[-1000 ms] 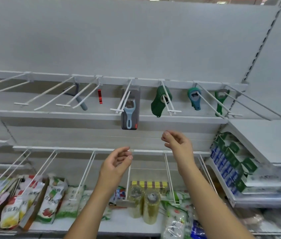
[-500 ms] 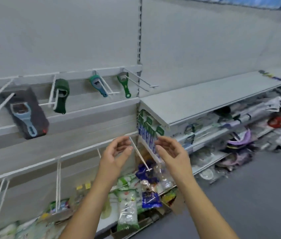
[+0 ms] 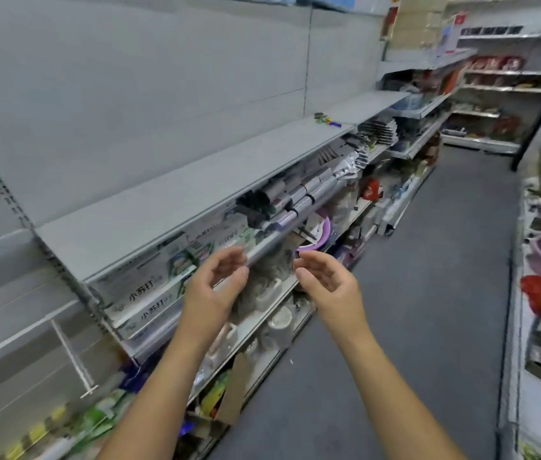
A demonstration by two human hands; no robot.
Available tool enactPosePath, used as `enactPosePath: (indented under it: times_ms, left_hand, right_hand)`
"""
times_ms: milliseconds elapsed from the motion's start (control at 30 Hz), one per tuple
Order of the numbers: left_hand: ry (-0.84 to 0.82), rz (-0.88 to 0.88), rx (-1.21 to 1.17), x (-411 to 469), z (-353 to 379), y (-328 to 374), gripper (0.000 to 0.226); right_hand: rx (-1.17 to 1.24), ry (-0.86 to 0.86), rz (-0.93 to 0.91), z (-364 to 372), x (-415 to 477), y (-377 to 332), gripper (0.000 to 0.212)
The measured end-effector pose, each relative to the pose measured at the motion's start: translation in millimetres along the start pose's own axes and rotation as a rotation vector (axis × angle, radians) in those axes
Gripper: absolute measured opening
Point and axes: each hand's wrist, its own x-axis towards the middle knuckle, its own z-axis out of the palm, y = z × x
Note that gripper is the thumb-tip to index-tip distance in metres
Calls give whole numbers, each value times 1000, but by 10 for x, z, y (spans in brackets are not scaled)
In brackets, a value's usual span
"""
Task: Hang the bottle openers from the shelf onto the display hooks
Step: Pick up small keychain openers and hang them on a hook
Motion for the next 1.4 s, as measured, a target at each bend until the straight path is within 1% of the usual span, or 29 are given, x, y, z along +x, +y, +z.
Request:
enactPosePath:
  times_ms: [167,333,533,700,900,1033,1167,1233,1400]
  left_hand:
    - [-109,15,-57,450,813,19,29]
    - [-190,57,-79,1106,1463,-110,33]
    - [-233,69,-118,2165,2188,-458,33]
    - [-266,63,-120,3128,2749,-692,45]
    - [-312,2,-134,4039,3368,-923,29]
    - [-278,-5,-106,4673,3780,-1043,28]
    - [-216,-2,-69,5346,4249,-1154,27]
    - [-170,15,-18,5713,4492,-1212,27]
    - [-29,-35,40,6629,4950,-1204,27]
  right_hand:
    - [0,118,-24,-665,389,79,23]
    - [-32,192,-38,-1155,976,228,24]
    - [-107,251,-47,-1628,2018,506,22]
    - [-126,287,-21,-1961,2948,712,22]
    - [-128,311,5,-2363,3971,931,22]
    - [-115,306,6,-2693,4700,1139,22]
    - [-114,256,13,-3077,5522,1357,22]
    - [-93,219,12,-3297,5986,1438,23]
    - [-74,92,25,-3763,7133,1486,22]
